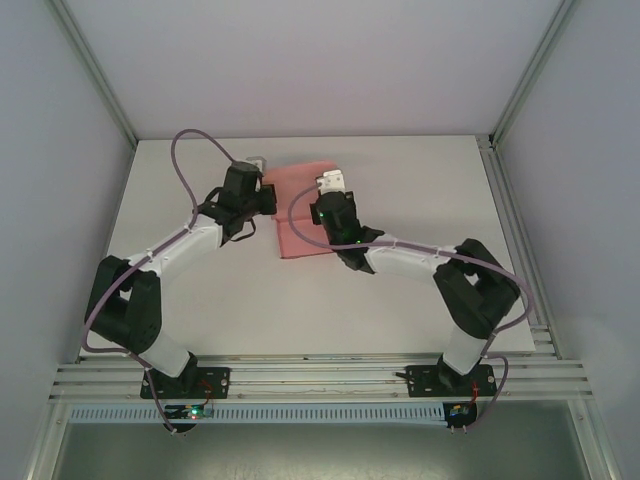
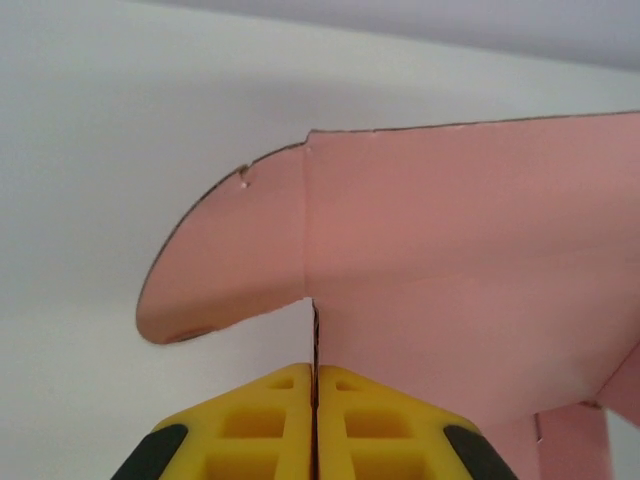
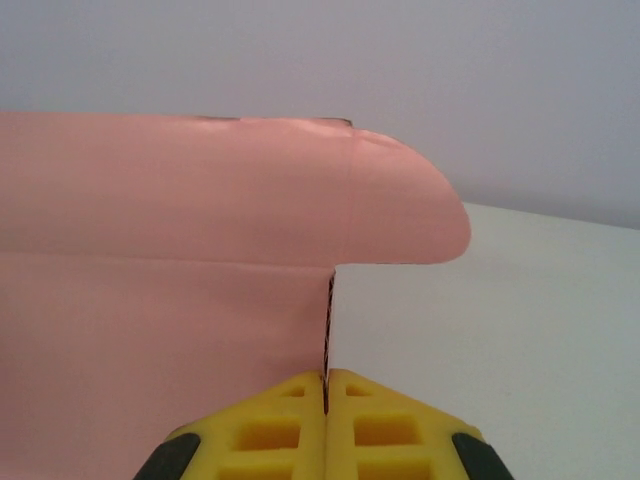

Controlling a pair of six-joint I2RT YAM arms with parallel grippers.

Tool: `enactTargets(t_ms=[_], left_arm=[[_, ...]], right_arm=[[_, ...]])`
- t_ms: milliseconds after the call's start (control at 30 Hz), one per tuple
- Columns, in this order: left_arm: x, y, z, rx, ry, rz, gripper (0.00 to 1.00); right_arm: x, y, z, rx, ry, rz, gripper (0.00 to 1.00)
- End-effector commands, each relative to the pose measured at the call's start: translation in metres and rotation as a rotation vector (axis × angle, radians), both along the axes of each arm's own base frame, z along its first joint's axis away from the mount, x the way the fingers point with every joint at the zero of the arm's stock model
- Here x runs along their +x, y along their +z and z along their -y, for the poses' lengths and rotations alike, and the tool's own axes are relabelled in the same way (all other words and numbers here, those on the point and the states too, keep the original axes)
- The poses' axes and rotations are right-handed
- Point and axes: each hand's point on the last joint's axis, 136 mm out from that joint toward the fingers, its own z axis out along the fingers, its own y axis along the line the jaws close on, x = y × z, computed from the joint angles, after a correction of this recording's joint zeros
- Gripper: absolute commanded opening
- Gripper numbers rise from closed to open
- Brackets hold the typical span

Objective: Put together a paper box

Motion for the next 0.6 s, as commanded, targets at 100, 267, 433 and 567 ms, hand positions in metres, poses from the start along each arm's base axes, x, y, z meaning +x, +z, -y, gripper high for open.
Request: enactTargets(t_ms=[100, 267, 433, 567], left_arm=[[0.016, 0.025, 0.030, -0.141, 0.092, 0.163, 0.08], [0.023, 0.016, 0.041, -0.160, 0.053, 0.215, 0.08], [0.021, -0.005, 0.045, -0.086, -0.021, 0.238, 0.06], [0.010, -0.019, 0.041, -0.016, -0.069, 0.257, 0.02]], right_arm=[[0.006, 0.004, -0.042, -0.025, -0.029, 0.119, 0.01], [0.011, -0.007, -0.059, -0.008, 0.029, 0.103, 0.03], [0.006, -0.020, -0.059, -0.004, 0.104, 0.075, 0.05], [-0.009, -0.029, -0.050, -0.009, 0.178, 0.031, 0.11]])
